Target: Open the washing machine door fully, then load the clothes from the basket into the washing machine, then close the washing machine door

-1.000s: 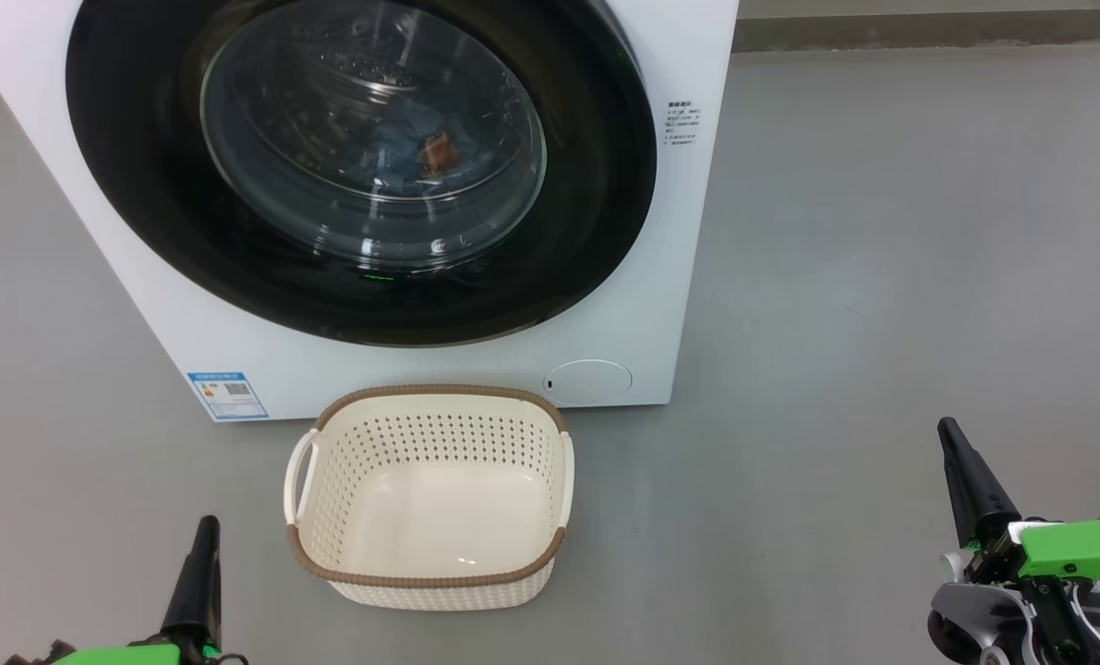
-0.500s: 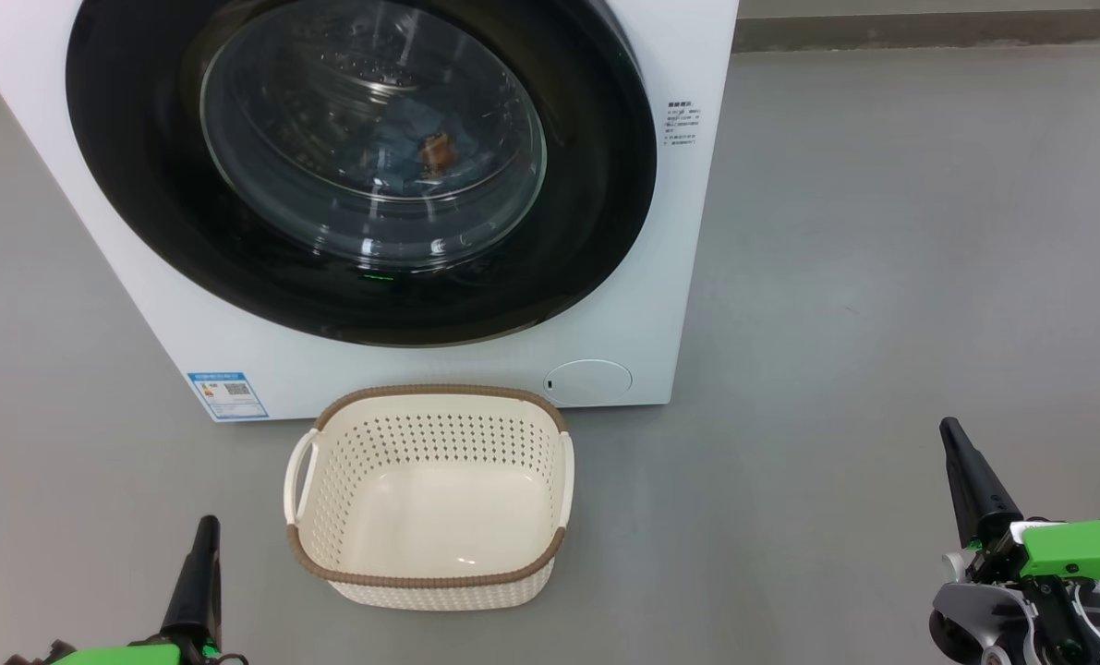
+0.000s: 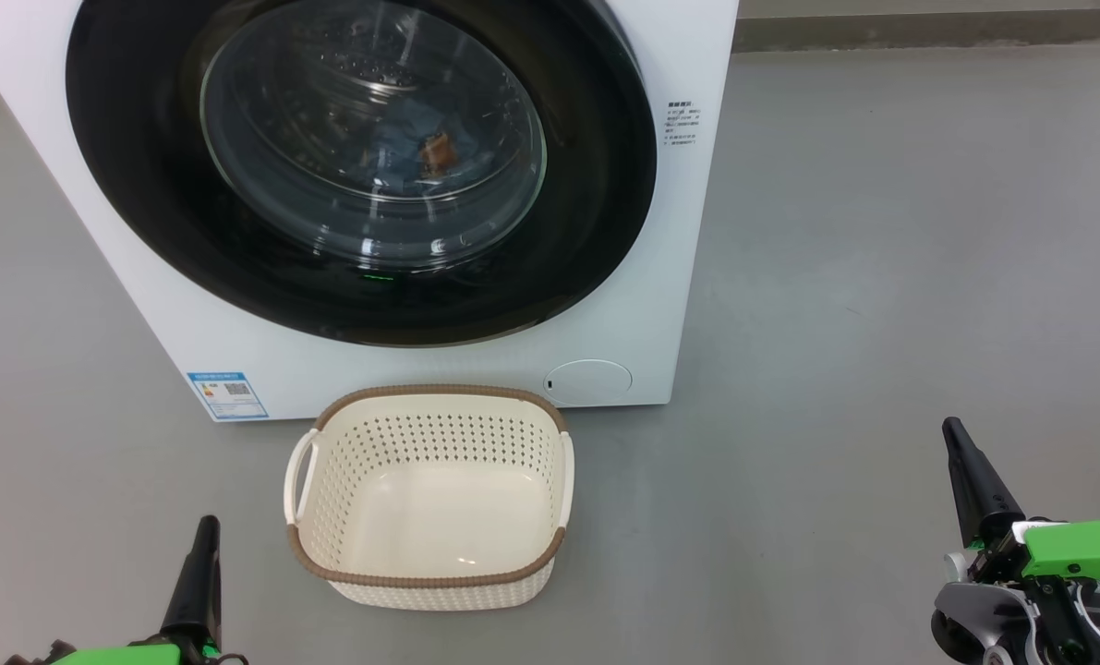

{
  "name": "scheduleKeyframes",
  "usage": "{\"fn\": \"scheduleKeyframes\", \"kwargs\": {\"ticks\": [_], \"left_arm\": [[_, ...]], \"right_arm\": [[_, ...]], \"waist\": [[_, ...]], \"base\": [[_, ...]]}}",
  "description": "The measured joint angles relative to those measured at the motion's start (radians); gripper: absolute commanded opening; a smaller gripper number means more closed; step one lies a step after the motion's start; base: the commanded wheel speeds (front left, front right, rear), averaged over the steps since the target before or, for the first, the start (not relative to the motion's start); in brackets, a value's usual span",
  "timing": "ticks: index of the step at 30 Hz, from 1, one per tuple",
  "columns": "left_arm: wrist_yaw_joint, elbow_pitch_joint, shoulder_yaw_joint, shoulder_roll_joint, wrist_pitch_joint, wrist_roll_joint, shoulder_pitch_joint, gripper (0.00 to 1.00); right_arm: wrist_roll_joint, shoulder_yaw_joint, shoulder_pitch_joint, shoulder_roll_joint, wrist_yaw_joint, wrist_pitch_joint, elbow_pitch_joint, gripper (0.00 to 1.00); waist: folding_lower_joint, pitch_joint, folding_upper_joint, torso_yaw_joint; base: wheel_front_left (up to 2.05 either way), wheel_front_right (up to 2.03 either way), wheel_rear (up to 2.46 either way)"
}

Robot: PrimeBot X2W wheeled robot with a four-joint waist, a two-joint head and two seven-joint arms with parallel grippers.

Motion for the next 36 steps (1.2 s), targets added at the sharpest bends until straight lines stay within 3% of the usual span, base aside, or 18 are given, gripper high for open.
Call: {"fn": "scheduleKeyframes", "kwargs": {"ticks": [36], "left_arm": [[0.0, 0.0, 0.0, 0.0, 0.0, 0.0, 0.0, 0.0]], "right_arm": [[-0.002, -0.004, 0.0, 0.004, 0.0, 0.0, 0.0, 0.0]], "waist": [[0.0, 0.0, 0.0, 0.0]], "base": [[0.0, 0.0, 0.0]]}}
